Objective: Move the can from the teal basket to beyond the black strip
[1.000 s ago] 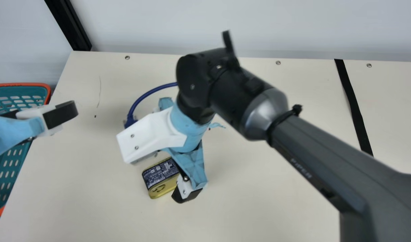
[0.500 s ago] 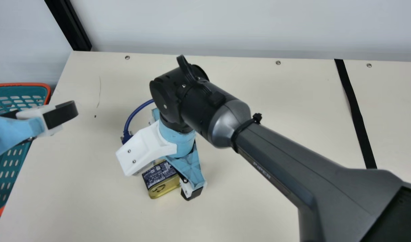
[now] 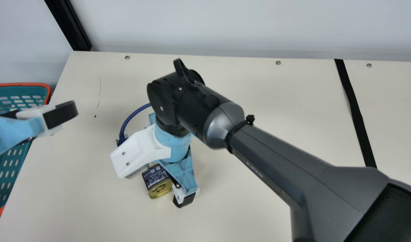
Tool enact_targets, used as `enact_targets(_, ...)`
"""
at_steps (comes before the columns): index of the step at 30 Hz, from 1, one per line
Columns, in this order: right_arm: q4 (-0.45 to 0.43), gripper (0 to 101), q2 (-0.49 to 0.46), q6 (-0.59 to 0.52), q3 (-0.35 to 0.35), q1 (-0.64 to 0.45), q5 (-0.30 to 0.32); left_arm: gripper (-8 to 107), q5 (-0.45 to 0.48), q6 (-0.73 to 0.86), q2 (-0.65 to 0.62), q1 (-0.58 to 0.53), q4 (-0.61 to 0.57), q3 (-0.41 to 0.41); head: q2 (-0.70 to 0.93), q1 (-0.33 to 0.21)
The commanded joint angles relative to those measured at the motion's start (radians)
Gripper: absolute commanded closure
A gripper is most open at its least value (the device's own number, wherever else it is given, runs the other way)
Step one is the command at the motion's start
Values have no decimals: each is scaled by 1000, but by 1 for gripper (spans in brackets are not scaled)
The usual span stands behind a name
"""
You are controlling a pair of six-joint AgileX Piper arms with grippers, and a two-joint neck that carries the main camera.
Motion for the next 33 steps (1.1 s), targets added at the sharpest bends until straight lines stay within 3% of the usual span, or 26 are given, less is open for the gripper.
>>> enact_targets(1, 11, 101, 2, 10, -5, -2, 0, 9, 0, 0, 0, 0, 0, 0, -2, -3)
enact_targets(10, 78, 101, -20, 46, -66, -38, 0, 9, 0, 0, 0, 0, 0, 0, -2, -3)
enact_targets(22, 237, 101, -62, 112, -288, -205, 0, 9, 0, 0, 0, 0, 0, 0, -2, -3)
enact_targets(27, 345, 101, -105, 89, -230, -285, -95, 9, 0, 0, 0, 0, 0, 0, -2, -3)
enact_targets(33, 556, 101, -176, -32, -57, -386, -219, 9, 0, 0, 0, 0, 0, 0, -2, -3)
